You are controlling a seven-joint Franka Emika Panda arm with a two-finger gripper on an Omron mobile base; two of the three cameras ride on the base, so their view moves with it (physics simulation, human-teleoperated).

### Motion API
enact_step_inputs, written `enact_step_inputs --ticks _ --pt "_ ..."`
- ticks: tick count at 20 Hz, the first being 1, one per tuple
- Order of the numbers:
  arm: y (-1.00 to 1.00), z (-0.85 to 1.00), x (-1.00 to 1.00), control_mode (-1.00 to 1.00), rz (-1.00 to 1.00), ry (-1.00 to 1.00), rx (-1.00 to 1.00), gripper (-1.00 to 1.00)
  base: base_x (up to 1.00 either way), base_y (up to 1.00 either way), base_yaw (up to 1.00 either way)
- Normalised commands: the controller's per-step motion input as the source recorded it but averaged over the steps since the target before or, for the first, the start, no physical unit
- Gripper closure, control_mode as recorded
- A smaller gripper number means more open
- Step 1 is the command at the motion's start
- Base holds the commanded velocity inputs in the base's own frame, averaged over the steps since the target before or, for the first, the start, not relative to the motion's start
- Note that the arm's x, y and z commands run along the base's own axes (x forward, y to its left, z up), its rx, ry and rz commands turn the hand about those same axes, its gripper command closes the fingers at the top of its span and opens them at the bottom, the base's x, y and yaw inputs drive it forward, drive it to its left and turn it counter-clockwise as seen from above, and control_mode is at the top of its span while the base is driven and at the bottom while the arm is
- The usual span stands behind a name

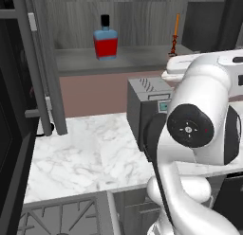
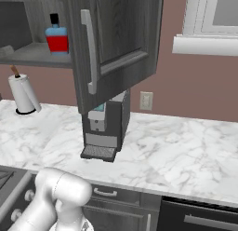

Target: Get the candle and the liquor from the cabinet and move them to the dining counter.

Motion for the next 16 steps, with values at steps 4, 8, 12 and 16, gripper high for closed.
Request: enact_step_inputs --ticks 4,8,12,16 --pt "0.32 0.22 0.94 -1.0 -0.19 0.0 0.06 -1.0 0.0 0.0 0.0" --pt "0.03 0.02 0.82 -1.0 -0.35 0.0 0.08 -1.0 0.0 0.0 0.0" --pt "0.0 0.0 0.7 -1.0 -0.44 0.0 0.07 -1.0 0.0 0.0 0.0" --pt "-0.01 0.0 0.6 -1.0 -0.44 0.0 0.06 -1.0 0.0 0.0 0.0"
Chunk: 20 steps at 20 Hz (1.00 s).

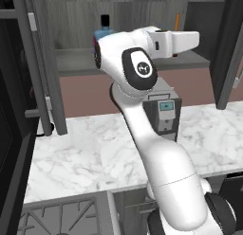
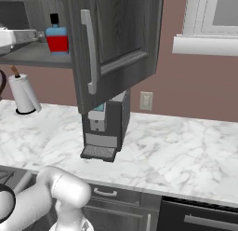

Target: Get the candle and the liquor from the cabinet and move them to the dining counter.

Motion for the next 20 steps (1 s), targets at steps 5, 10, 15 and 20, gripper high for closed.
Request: enact_step_inputs --ticks 5,10,15,20 --pt "-0.4 -0.01 0.4 -1.0 -0.28 0.0 0.11 -1.0 0.0 0.0 0.0" --pt "-0.5 -0.16 0.08 -1.0 -0.16 -0.03 0.05 -1.0 0.0 0.0 0.0" --pt "-0.41 -0.2 0.01 -1.0 -0.04 -0.03 0.0 -1.0 0.0 0.0 0.0" --pt "-0.41 -0.1 0.0 -1.0 -0.02 -0.01 0.0 -1.0 0.0 0.0 0.0"
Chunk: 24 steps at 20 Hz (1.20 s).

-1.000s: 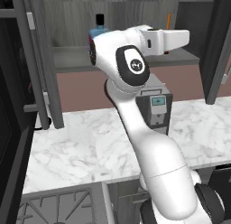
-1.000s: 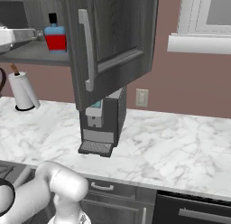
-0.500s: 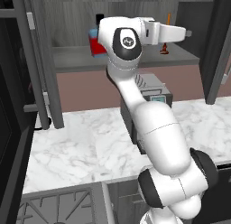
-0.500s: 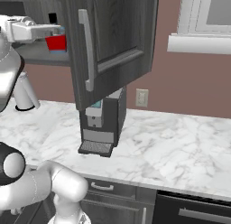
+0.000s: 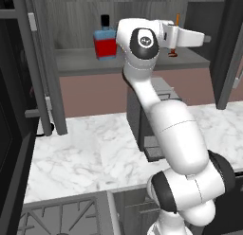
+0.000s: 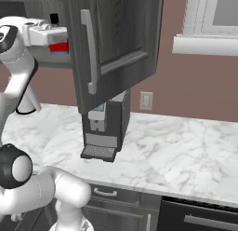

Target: Get the candle and the liquor from the cabinet and move them to the dining counter.

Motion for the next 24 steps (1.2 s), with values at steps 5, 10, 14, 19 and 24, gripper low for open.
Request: enact_step_inputs --ticks 5,10,14,19,24 --pt "-0.36 -0.14 0.0 -1.0 -0.07 0.0 0.0 -1.0 0.0 0.0 0.0" --pt "-0.48 -0.11 0.0 -1.0 -0.03 0.0 0.0 -1.0 0.0 0.0 0.0" --pt "-0.51 -0.02 0.0 -1.0 -0.01 0.0 0.0 -1.0 0.0 0.0 0.0" --pt "-0.67 0.0 0.0 -1.0 0.0 0.0 0.0 -1.0 0.0 0.0 0.0" --pt "-0.81 0.0 -0.09 -1.0 0.0 0.0 0.0 -1.0 0.0 0.0 0.0"
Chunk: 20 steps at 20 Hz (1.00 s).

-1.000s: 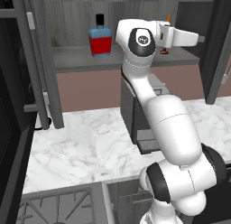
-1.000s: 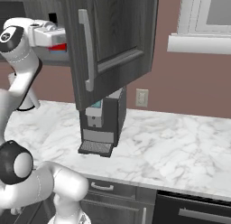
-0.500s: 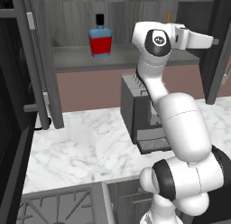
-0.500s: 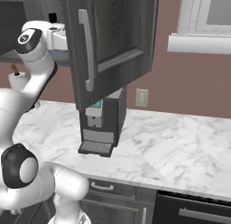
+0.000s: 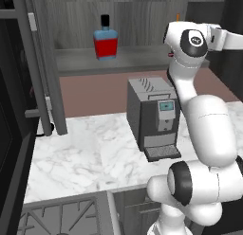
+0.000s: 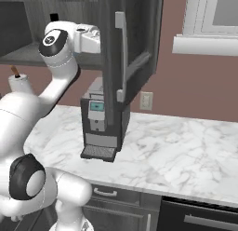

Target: Get the candle and the liquor from the cabinet and move them to the dining counter.

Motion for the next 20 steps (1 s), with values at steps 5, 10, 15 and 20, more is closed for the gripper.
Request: enact_step_inputs --ticks 5,10,15,20 --pt "-0.78 0.0 -0.09 -1.0 0.0 0.0 0.0 -1.0 0.0 0.0 0.0" --pt "-0.66 0.0 0.0 -1.0 0.0 0.0 0.0 -1.0 0.0 0.0 0.0" --pt "-0.61 0.0 0.0 -1.0 0.0 0.0 0.0 -1.0 0.0 0.0 0.0" --pt "-0.14 0.0 0.0 -1.0 0.06 0.01 0.0 -1.0 0.0 0.0 0.0"
